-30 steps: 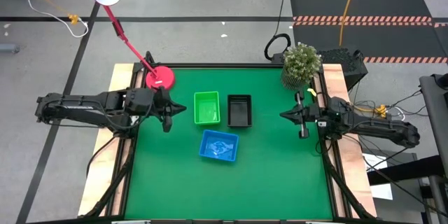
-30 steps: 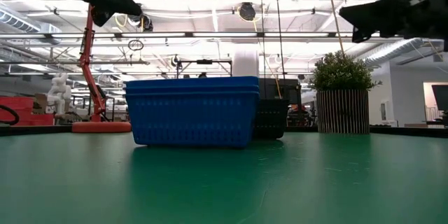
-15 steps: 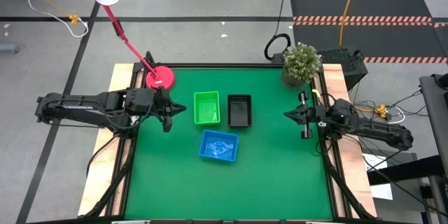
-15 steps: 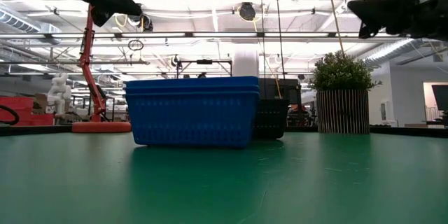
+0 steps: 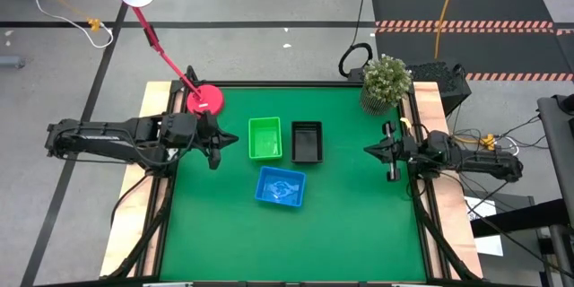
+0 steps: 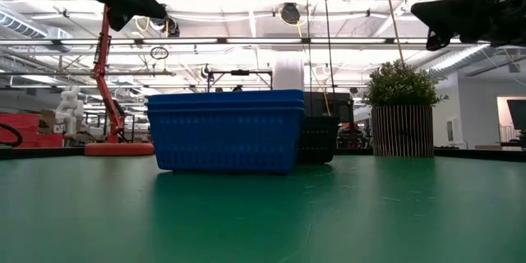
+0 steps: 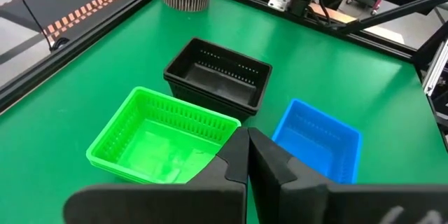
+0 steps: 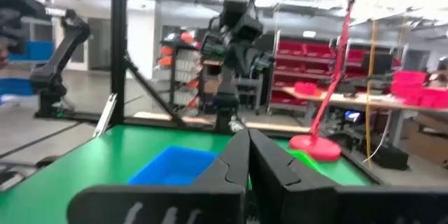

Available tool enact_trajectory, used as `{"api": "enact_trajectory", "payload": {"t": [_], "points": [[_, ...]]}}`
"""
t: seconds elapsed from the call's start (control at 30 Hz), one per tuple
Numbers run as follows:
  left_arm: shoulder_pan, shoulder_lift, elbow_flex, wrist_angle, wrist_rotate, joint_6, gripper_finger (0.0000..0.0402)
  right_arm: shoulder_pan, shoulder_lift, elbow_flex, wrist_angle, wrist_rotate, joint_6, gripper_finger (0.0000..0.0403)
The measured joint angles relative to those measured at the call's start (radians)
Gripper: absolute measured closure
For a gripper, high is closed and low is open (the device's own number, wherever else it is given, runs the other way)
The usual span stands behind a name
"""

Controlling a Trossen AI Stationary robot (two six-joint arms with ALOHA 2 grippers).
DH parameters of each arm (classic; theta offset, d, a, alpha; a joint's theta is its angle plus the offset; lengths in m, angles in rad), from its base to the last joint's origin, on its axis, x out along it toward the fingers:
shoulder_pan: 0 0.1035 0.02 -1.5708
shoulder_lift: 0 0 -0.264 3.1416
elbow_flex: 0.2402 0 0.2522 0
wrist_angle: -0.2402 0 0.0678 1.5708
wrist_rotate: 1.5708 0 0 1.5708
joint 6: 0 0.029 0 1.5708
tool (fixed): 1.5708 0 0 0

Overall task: Stack baskets by color
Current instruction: Return to Home Position

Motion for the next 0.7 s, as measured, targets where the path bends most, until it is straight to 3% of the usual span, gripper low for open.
{"api": "enact_trajectory", "payload": {"t": [0.27, 0.7], "points": [[0.0, 0.0, 0.0, 0.0, 0.0, 0.01, 0.0399, 0.126, 0.0, 0.0, -0.082, 0.078, -0.049, 0.0403], [0.0, -0.012, 0.0, 0.0, 0.009, 0.042, 0.0399, 0.131, 0.002, -0.001, -0.185, 0.152, -0.085, 0.0403]]}}
